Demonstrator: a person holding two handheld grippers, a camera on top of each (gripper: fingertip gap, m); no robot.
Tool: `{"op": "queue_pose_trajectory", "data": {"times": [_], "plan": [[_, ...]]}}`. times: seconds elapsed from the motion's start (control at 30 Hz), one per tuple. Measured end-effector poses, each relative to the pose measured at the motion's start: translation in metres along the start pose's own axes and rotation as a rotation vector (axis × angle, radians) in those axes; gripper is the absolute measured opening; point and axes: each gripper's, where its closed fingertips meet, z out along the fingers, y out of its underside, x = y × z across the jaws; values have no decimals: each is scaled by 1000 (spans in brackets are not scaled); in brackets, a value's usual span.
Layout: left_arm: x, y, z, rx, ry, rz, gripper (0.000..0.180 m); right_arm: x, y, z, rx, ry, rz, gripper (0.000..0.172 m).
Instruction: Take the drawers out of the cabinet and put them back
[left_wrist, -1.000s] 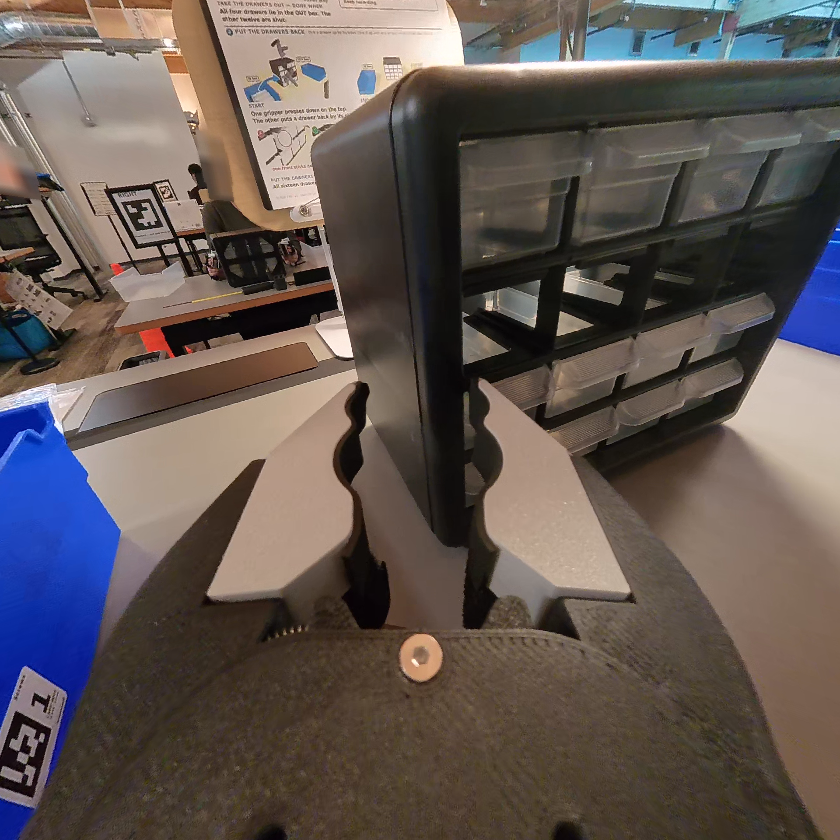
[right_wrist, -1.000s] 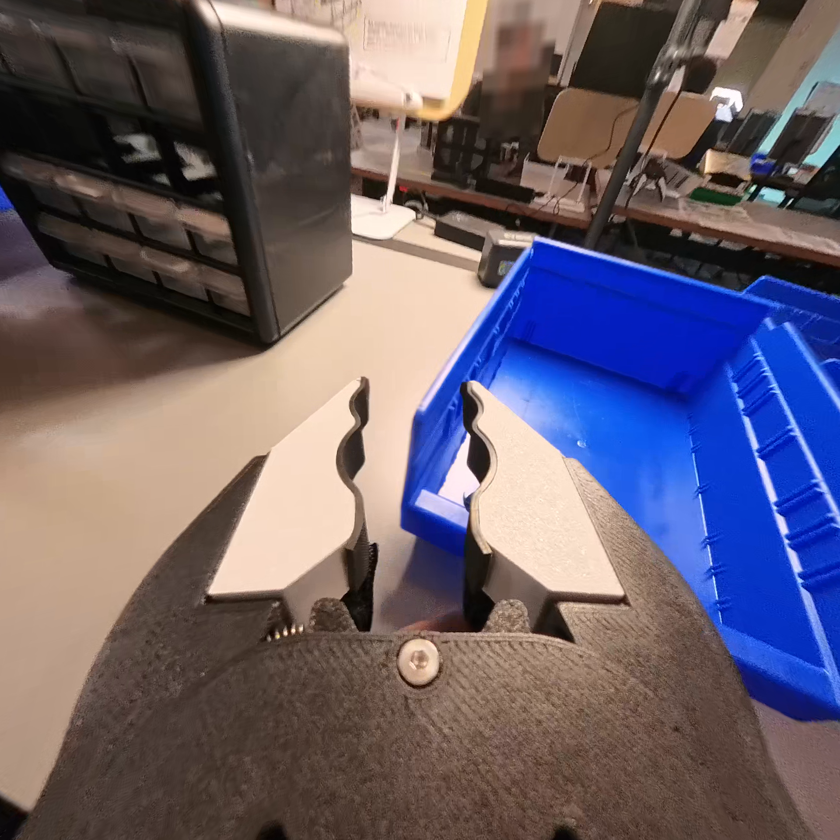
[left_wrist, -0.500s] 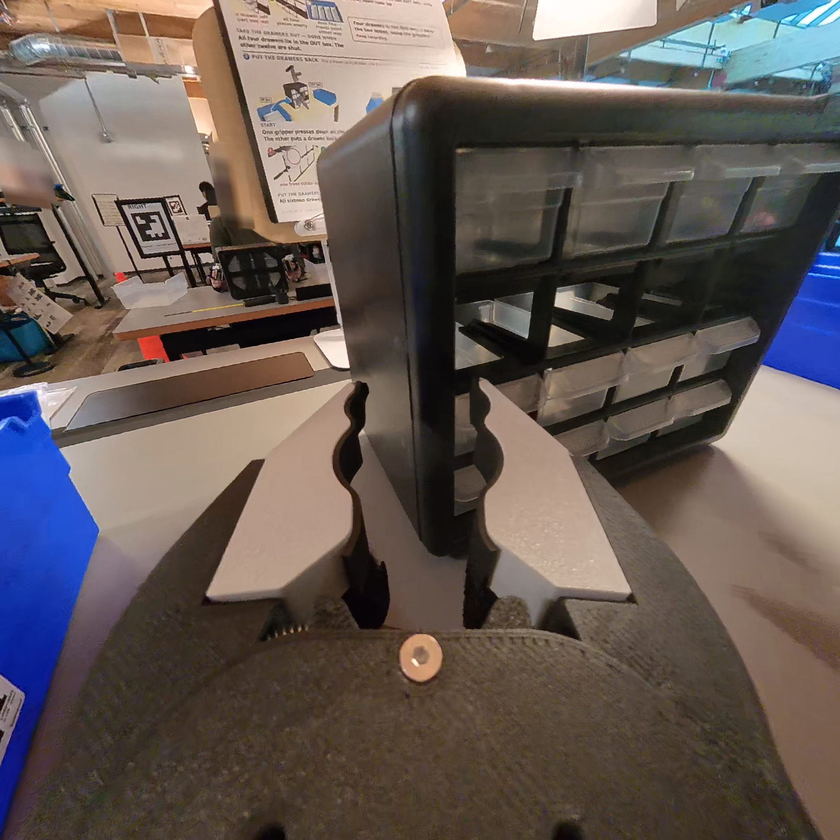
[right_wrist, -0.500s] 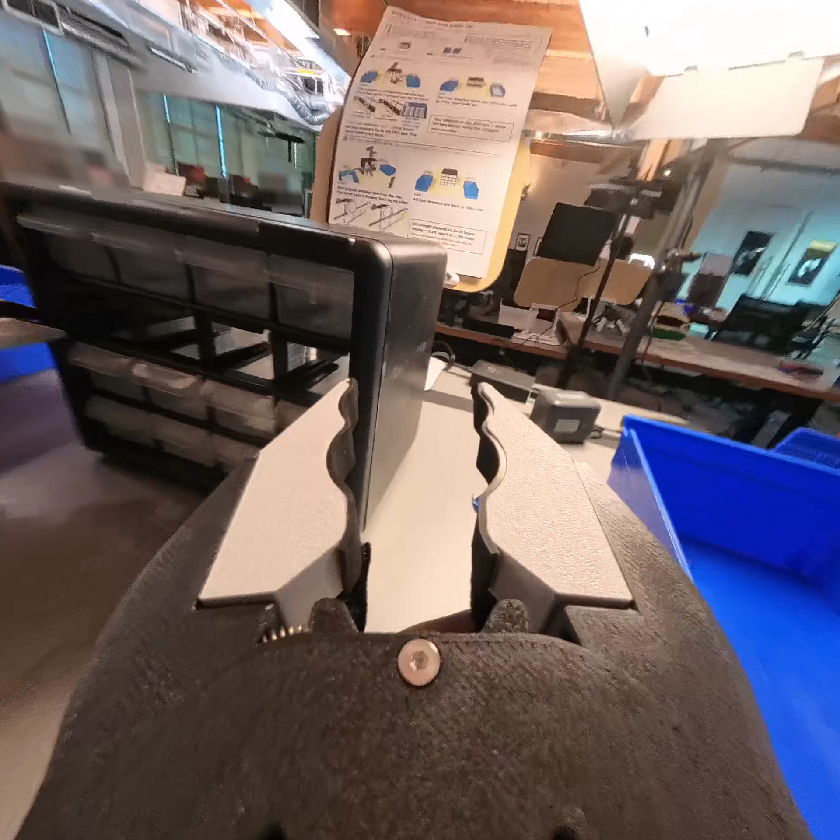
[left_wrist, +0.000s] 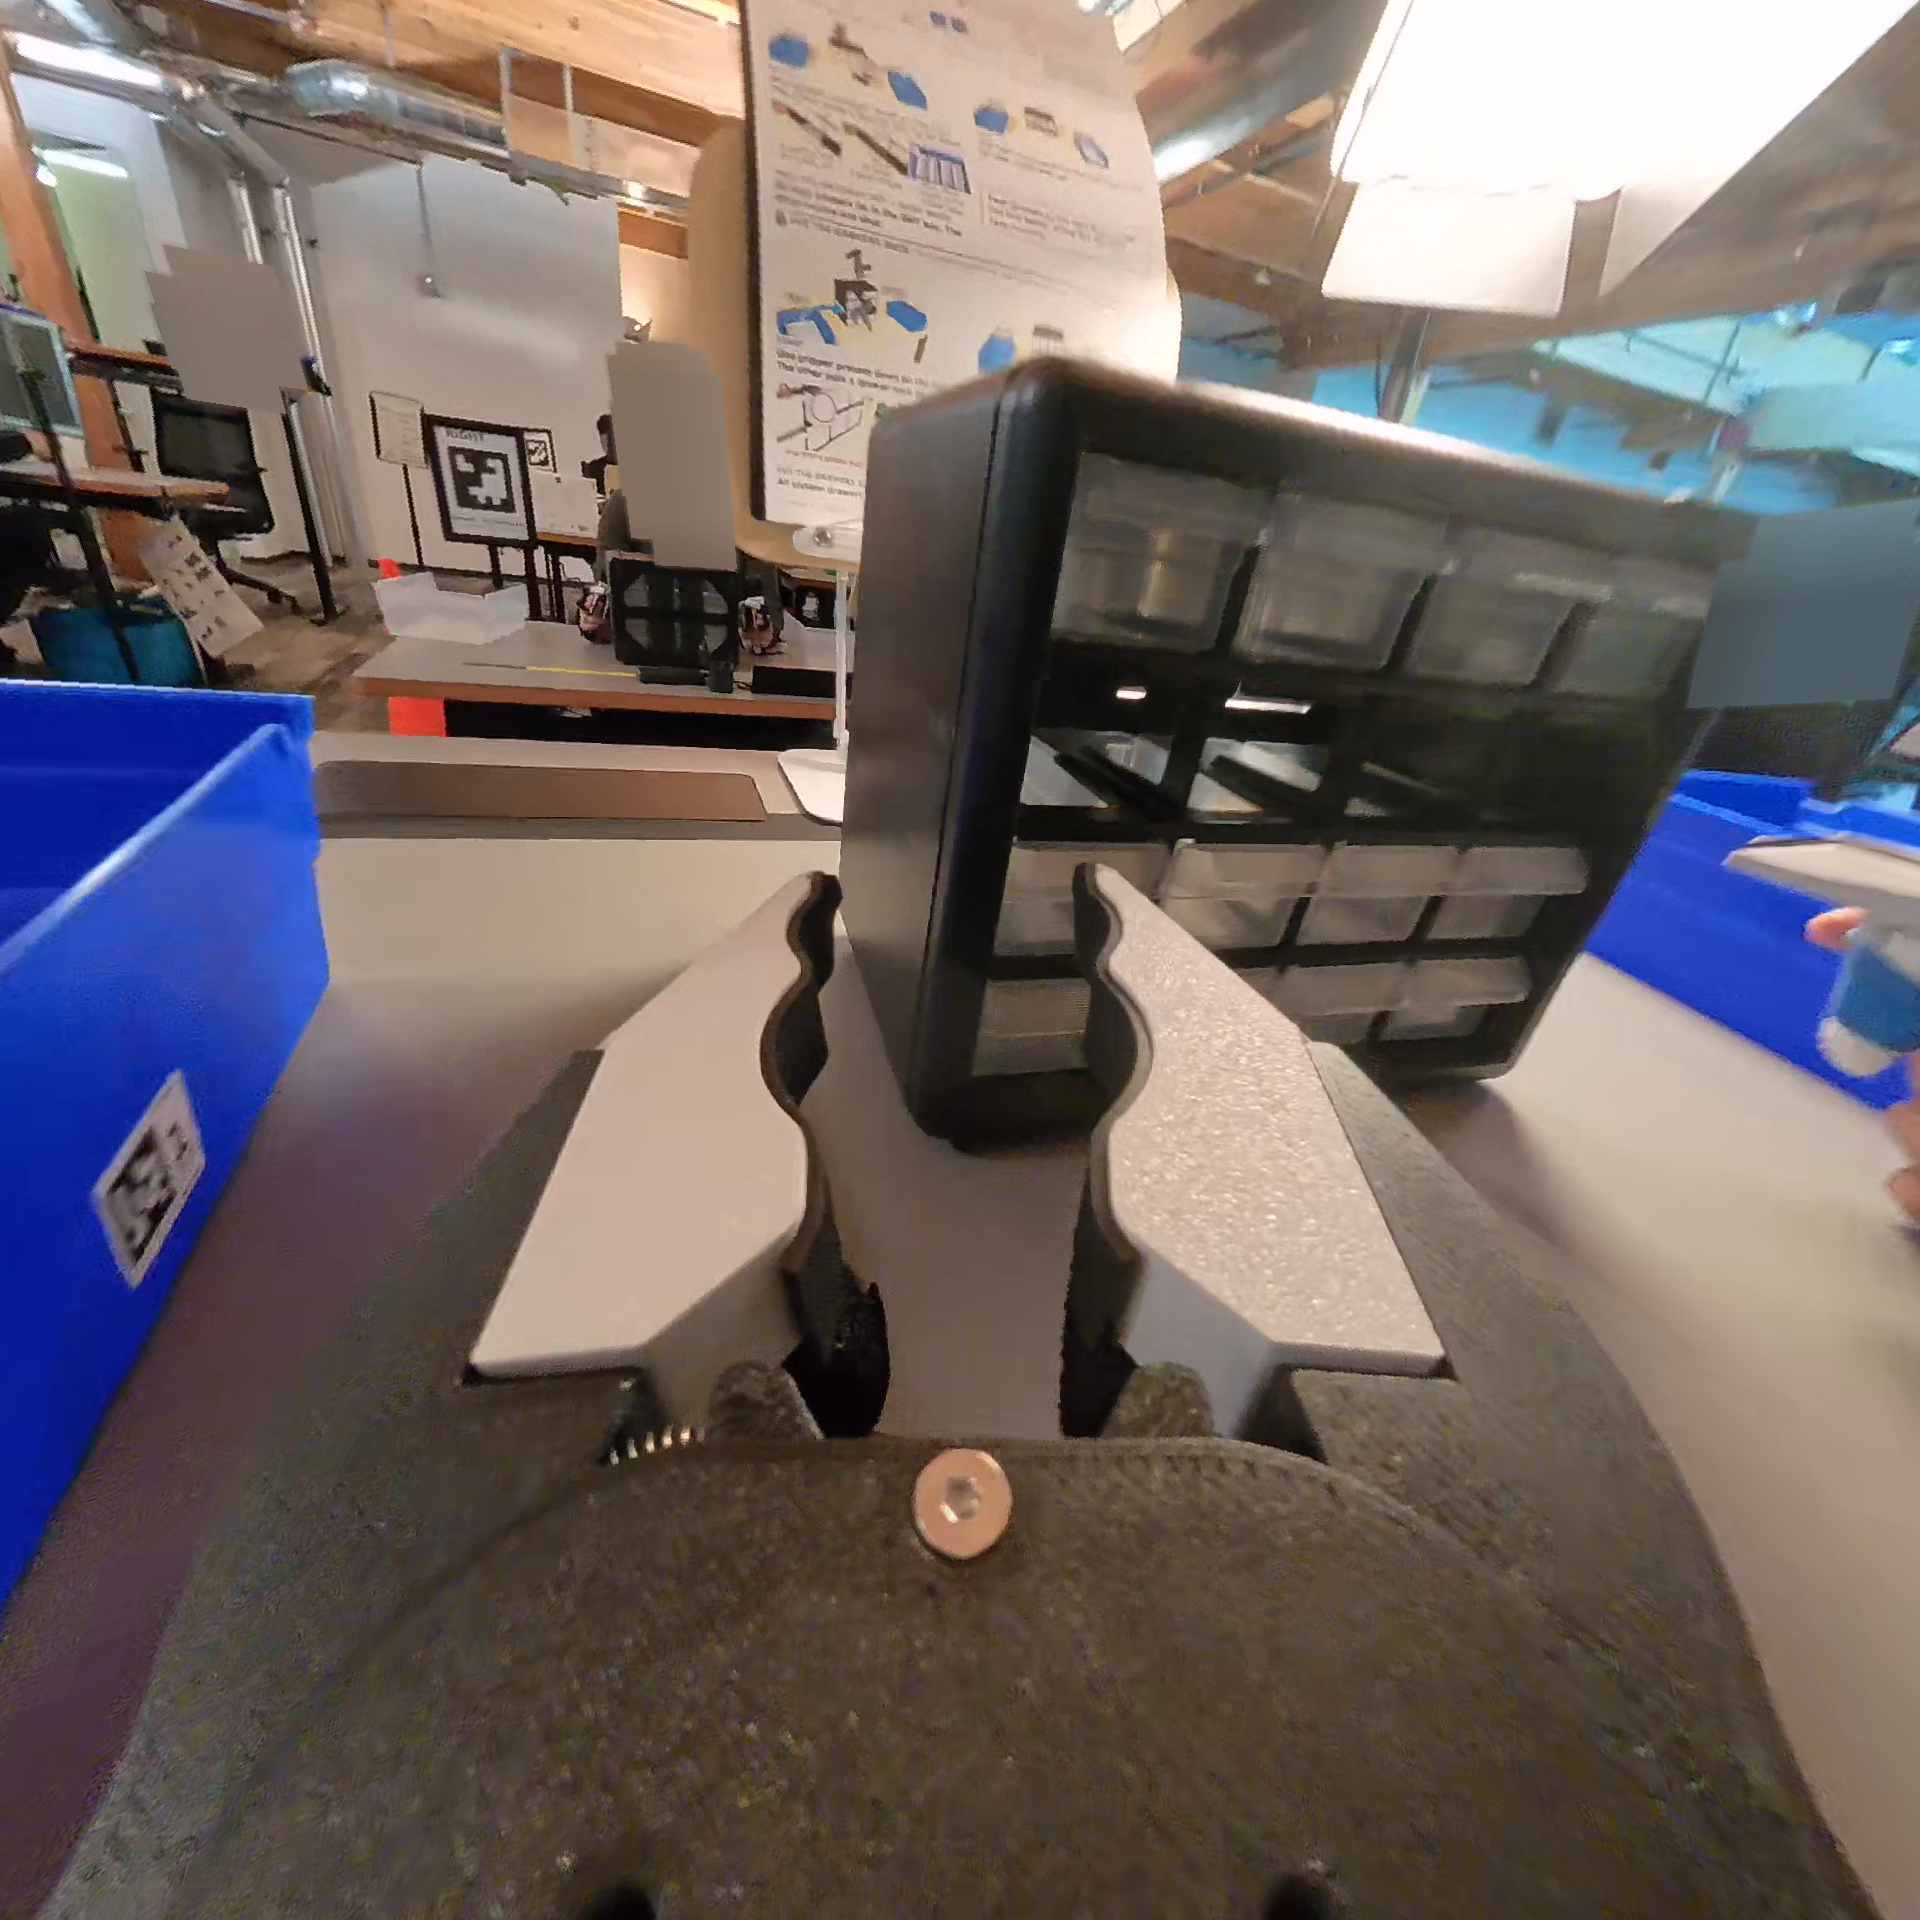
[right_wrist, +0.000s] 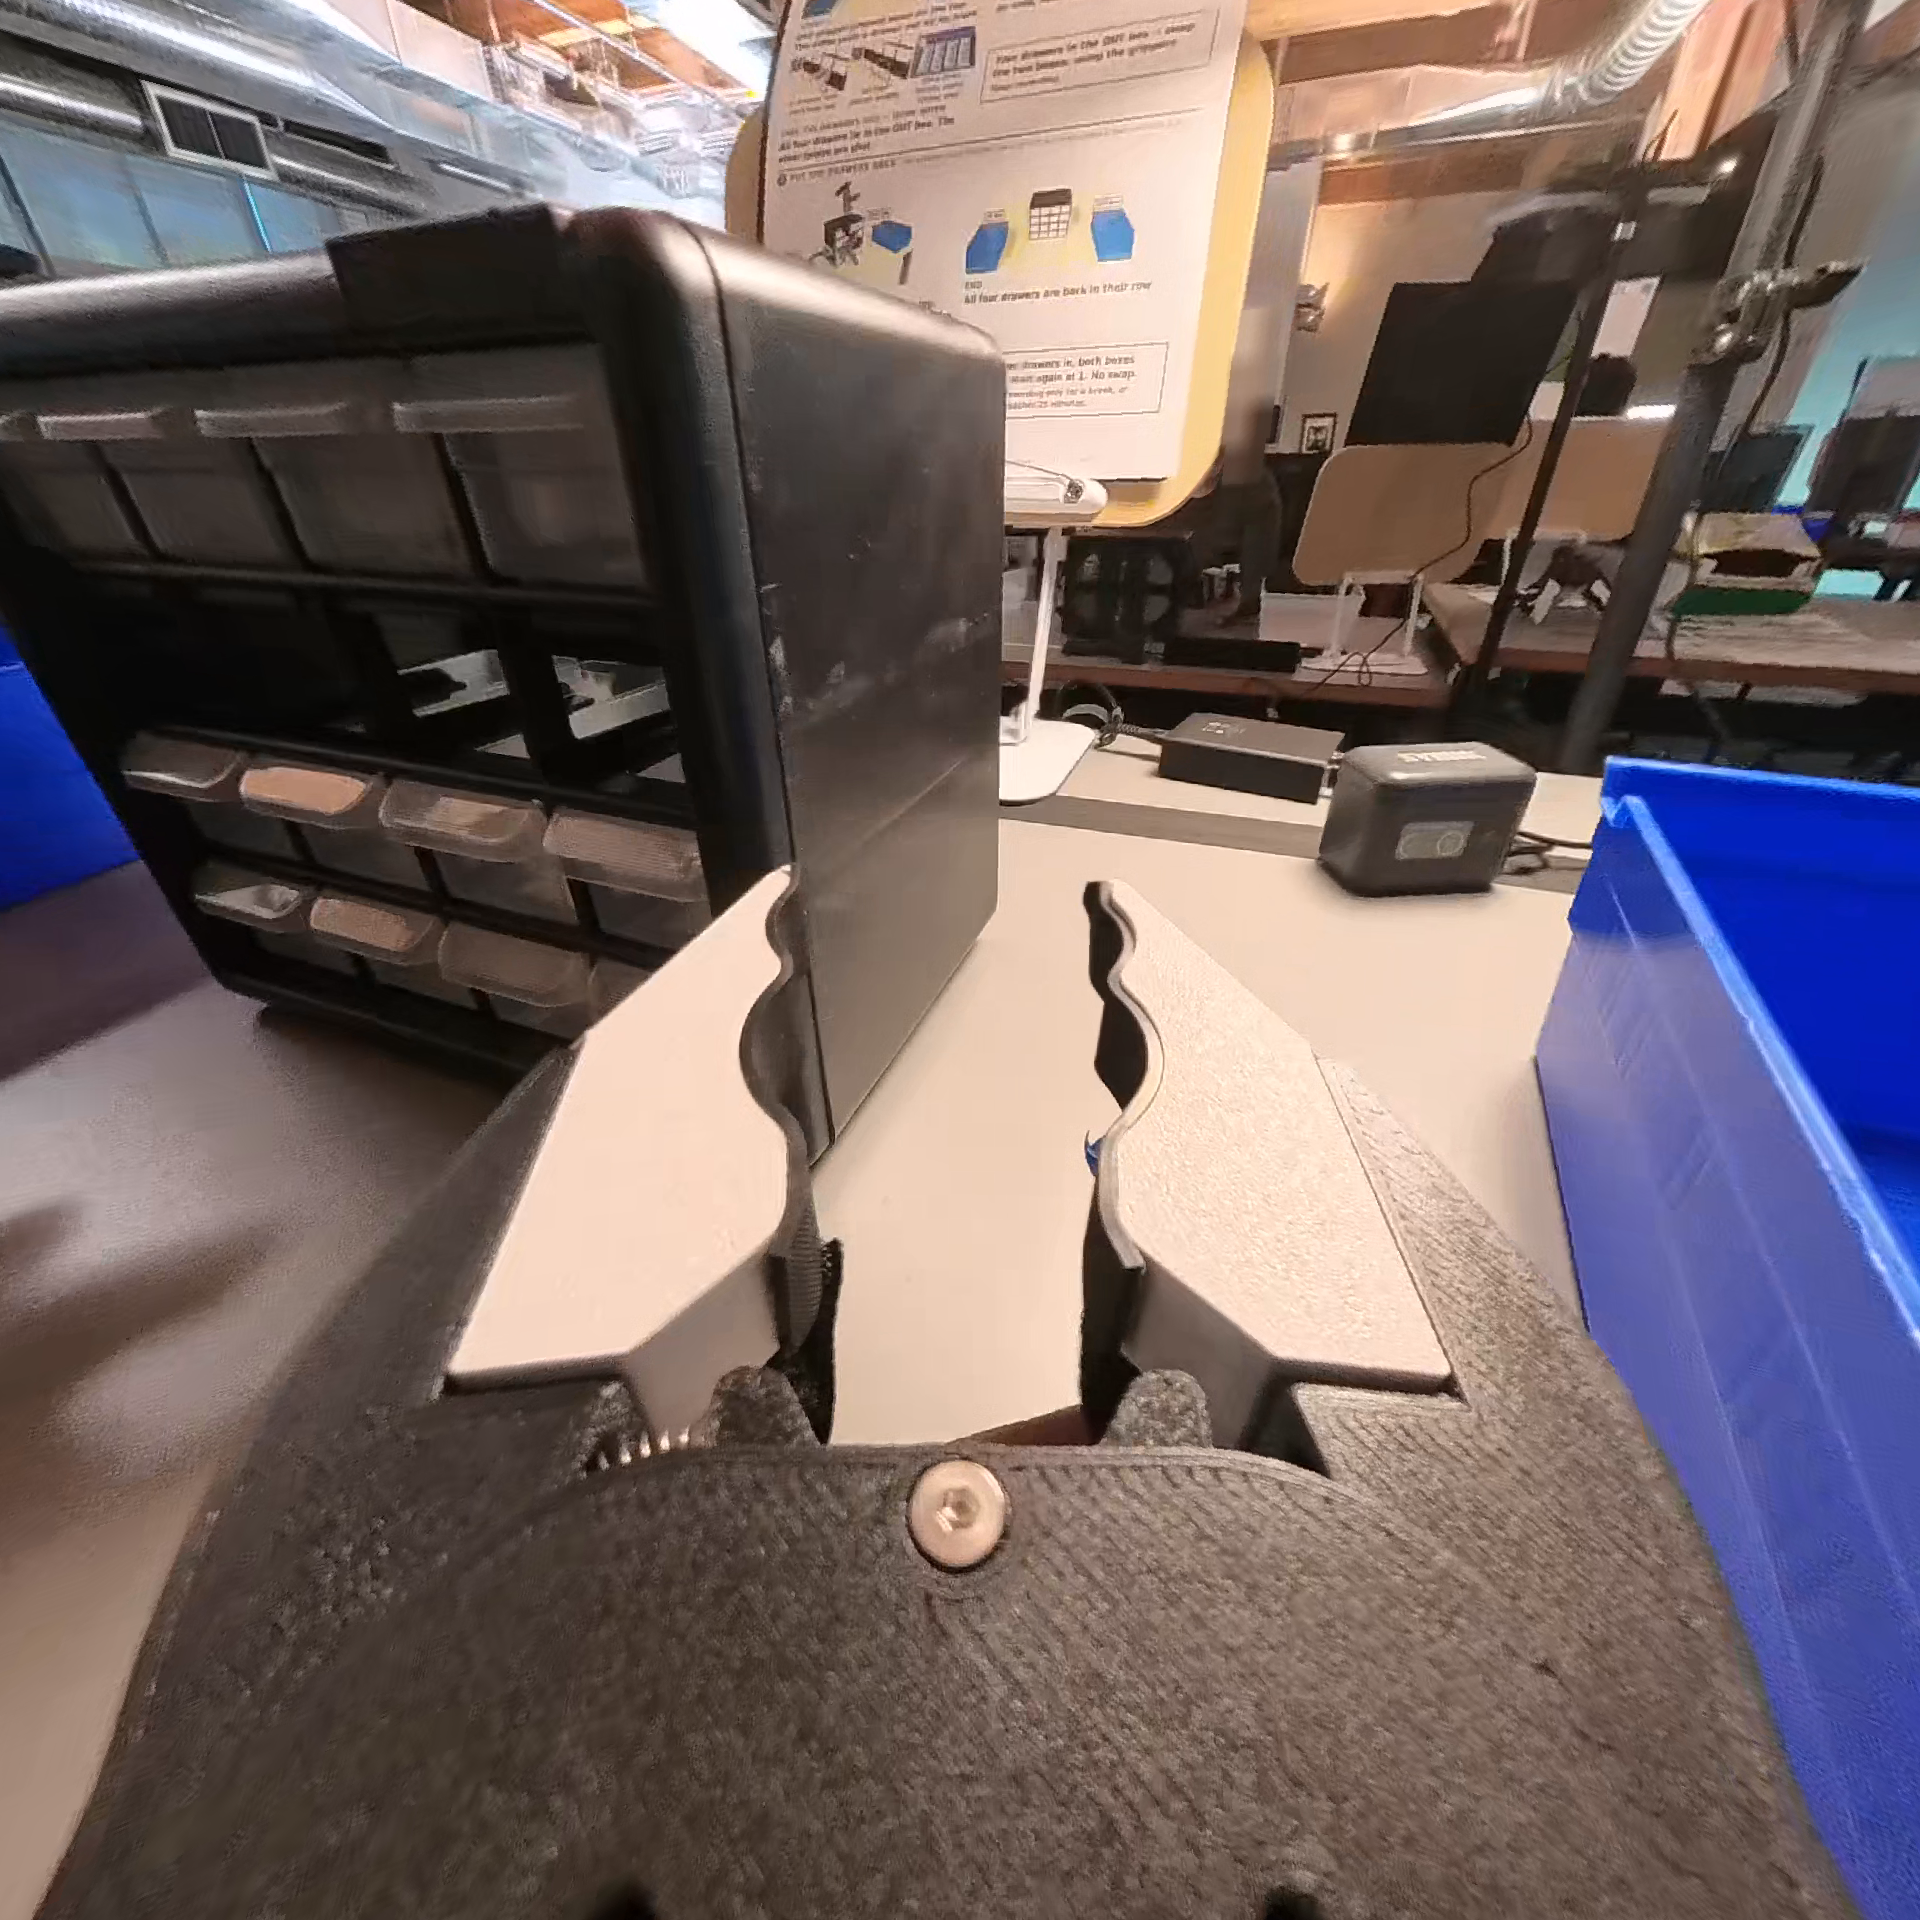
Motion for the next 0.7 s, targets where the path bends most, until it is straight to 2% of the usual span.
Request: {"op": "queue_pose_trajectory", "data": {"times": [0.13,0.2,0.27,0.33,0.4,0.5,0.7], "plan": [[-14,-43,-50,47,-82,-1,44,-4,3,1,-23,-34,-6,56],[-54,-69,-75,4,-241,95,44,-7,4,1,-34,-45,-19,56],[-112,-78,-97,-158,-422,179,43,-9,7,1,-52,-61,-15,56],[-168,-61,-114,-406,-515,183,44,-10,9,2,-66,-77,3,55],[-210,-35,-124,-627,-529,154,44,-11,10,2,-78,-94,24,55],[-259,-10,-132,-804,-585,172,44,-14,12,2,-92,-120,37,55],[-302,35,-141,-1100,-594,233,33,-20,10,0,-81,-141,5,54]]}}
